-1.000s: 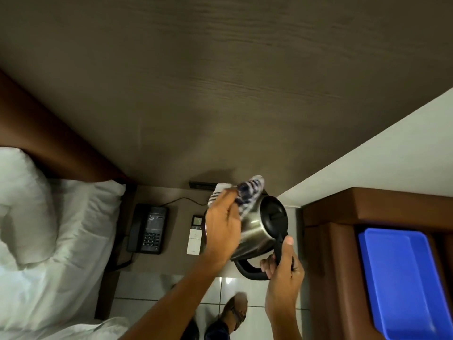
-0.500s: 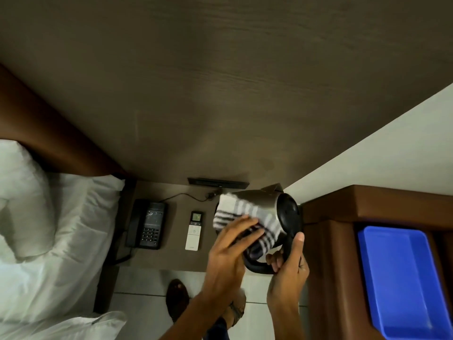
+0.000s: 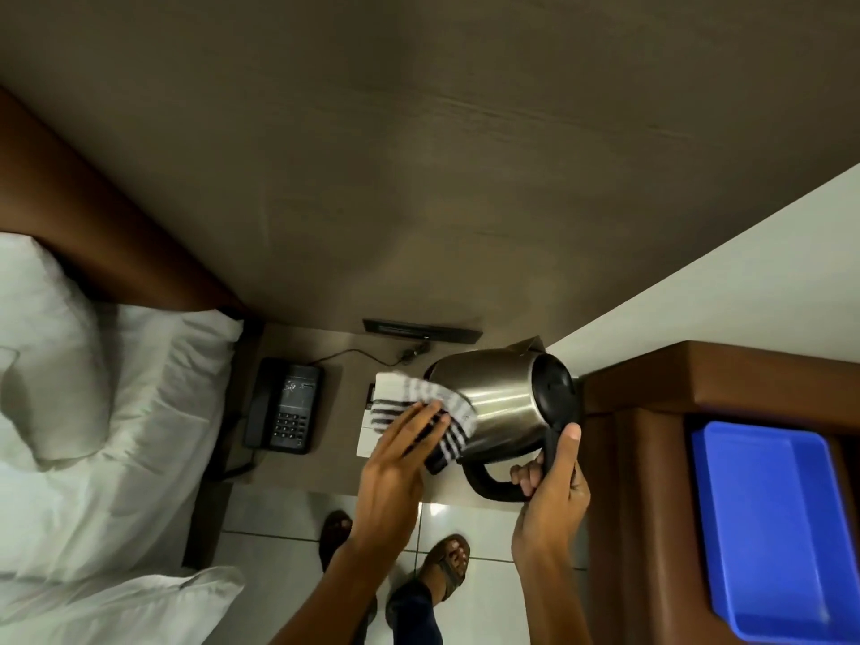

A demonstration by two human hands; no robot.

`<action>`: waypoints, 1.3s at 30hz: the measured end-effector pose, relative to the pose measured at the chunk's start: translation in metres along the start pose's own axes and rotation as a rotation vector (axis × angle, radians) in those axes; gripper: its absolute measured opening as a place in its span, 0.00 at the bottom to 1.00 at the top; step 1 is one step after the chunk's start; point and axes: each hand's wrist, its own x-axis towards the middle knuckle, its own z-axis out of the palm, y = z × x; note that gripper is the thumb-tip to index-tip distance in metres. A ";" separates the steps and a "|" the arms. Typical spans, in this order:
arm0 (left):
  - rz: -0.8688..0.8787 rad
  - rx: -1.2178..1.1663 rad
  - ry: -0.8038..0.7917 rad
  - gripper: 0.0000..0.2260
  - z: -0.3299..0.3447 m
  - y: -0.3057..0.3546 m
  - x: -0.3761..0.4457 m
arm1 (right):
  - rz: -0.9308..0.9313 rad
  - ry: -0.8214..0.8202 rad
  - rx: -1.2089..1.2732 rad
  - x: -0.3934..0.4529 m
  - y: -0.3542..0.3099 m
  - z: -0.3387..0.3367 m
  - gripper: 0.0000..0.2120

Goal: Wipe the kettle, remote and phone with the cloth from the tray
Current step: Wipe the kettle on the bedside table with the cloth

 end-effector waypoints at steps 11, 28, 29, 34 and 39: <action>-0.503 -0.127 0.138 0.20 0.015 -0.079 0.001 | -0.094 -0.077 -0.113 0.041 0.085 0.006 0.27; -0.768 -0.177 0.330 0.26 0.032 -0.193 -0.001 | -0.143 -0.062 -0.228 0.081 0.218 0.033 0.13; -0.780 -0.184 0.332 0.25 0.032 -0.200 0.000 | -0.151 -0.058 -0.229 0.082 0.223 0.033 0.12; -0.801 -0.195 0.361 0.23 0.034 -0.225 -0.001 | -0.172 -0.025 -0.246 0.086 0.237 0.035 0.12; -0.854 -0.232 0.371 0.23 0.037 -0.236 0.000 | -0.156 -0.006 -0.221 0.085 0.252 0.035 0.11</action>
